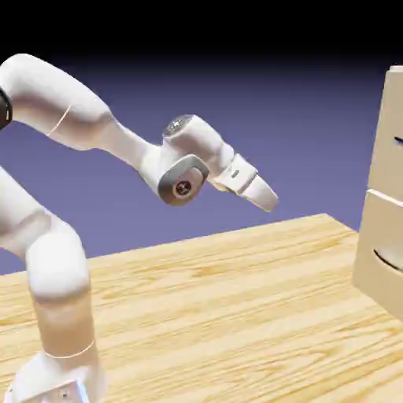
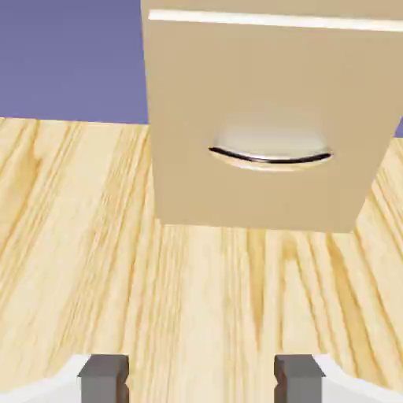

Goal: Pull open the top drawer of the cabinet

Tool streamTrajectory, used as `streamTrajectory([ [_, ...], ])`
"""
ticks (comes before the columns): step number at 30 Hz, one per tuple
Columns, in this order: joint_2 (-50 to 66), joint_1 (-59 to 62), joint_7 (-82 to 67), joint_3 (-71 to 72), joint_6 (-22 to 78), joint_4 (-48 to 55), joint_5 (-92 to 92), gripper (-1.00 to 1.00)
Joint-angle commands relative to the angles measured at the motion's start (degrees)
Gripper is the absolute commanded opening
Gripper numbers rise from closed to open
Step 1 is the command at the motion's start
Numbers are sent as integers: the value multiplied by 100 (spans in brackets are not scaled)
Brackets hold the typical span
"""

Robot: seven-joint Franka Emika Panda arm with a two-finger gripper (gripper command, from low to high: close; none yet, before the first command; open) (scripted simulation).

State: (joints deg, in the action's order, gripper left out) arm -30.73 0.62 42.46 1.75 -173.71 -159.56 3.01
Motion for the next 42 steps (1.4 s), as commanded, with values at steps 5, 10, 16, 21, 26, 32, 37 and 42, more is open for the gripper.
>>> streamTrajectory([
  [5, 802, 542, -1, 728, 123, 597, 1246, 0],
  [10, 1603, 1085, -1, 1455, 245, 1193, 2492, 0],
  [16, 2565, 1735, -2, 2328, 393, 1909, 3987, 0],
  [21, 3366, 2278, -3, 3055, 515, 2506, 5233, 0],
  [26, 4168, 2820, -4, 3783, 638, 3103, 6479, 0],
  [32, 5129, 3471, -5, 4655, 785, 3819, 7974, 0],
  [37, 5931, 4013, -5, 5383, 908, 4415, 9220, 0],
  [42, 6732, 4555, -6, 6110, 1030, 5012, 10466, 0],
])
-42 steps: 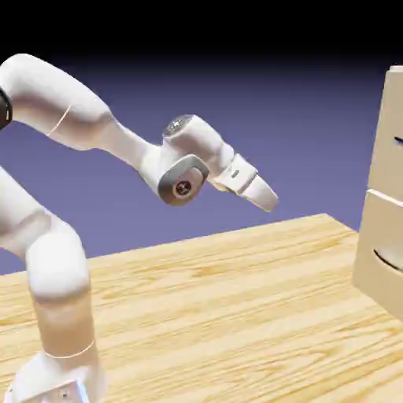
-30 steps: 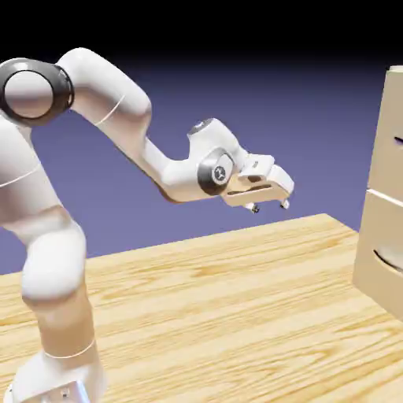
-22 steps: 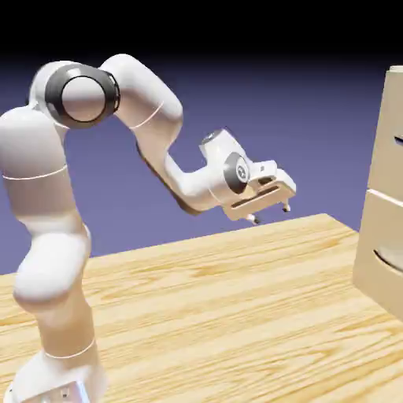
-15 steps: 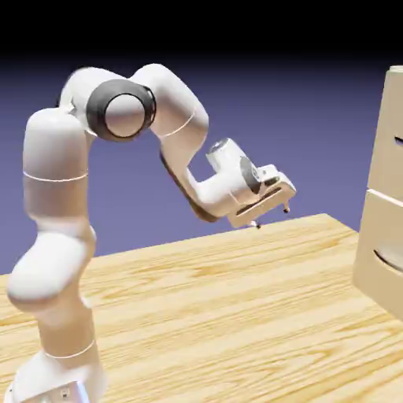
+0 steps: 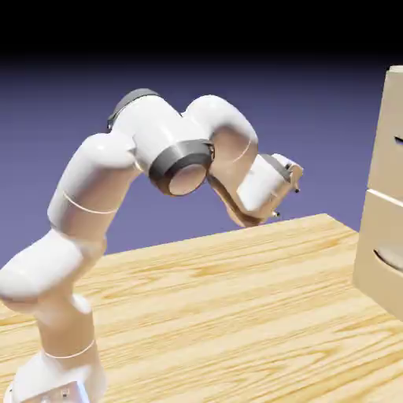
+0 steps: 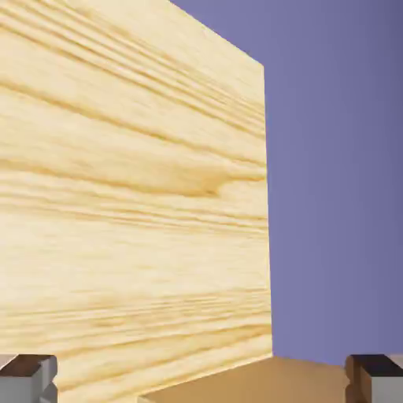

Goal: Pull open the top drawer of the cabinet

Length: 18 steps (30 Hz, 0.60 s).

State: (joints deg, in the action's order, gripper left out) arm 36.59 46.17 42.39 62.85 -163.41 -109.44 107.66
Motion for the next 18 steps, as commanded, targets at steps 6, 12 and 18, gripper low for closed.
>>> streamTrajectory([
  [6, 962, 651, -1, 873, 147, 716, 1495, 0],
  [12, 1924, 1302, -2, 1746, 294, 1432, 2990, 0],
  [18, 2885, 1952, -3, 2619, 442, 2148, 4486, 0],
])
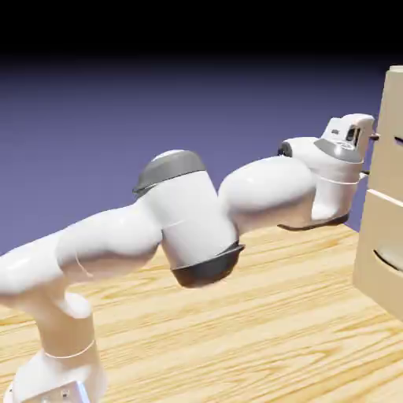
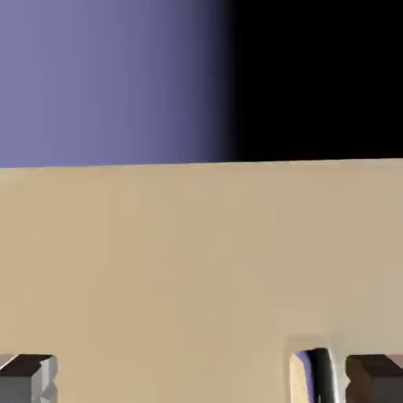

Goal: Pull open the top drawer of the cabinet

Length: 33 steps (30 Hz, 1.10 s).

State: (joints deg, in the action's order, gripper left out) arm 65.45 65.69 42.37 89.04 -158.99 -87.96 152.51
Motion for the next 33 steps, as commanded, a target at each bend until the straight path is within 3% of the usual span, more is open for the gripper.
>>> streamTrajectory([
  [1, 89, 60, 0, 81, 14, 67, 139, 0],
  [10, 352, -1083, -693, -343, -462, 1657, -300, 0],
  [11, 352, -1083, -693, -343, -462, 1657, -300, -100],
  [33, 51, 2319, 461, 1181, 717, -2702, 300, -100],
])
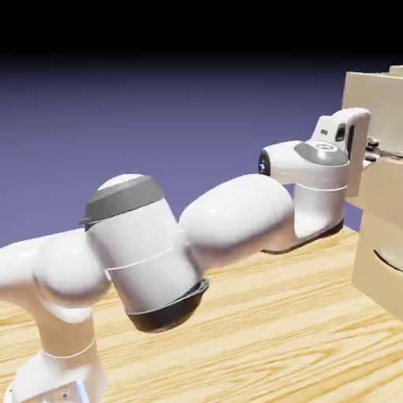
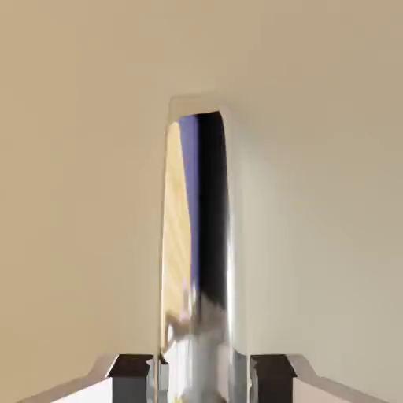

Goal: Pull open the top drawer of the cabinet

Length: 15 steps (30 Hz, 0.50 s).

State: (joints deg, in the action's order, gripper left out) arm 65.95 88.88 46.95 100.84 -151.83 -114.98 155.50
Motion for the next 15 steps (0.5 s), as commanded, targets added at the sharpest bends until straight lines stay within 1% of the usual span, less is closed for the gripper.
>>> streamTrajectory([
  [1, 6, 193, 28, 94, 27, -208, -7, -100],
  [8, 1374, 83, -1496, 428, 630, -610, -304, -100],
  [10, 1366, 451, -1418, 541, 676, -1019, -352, -100],
  [15, 336, 813, -239, 462, 237, -972, -149, -100],
])
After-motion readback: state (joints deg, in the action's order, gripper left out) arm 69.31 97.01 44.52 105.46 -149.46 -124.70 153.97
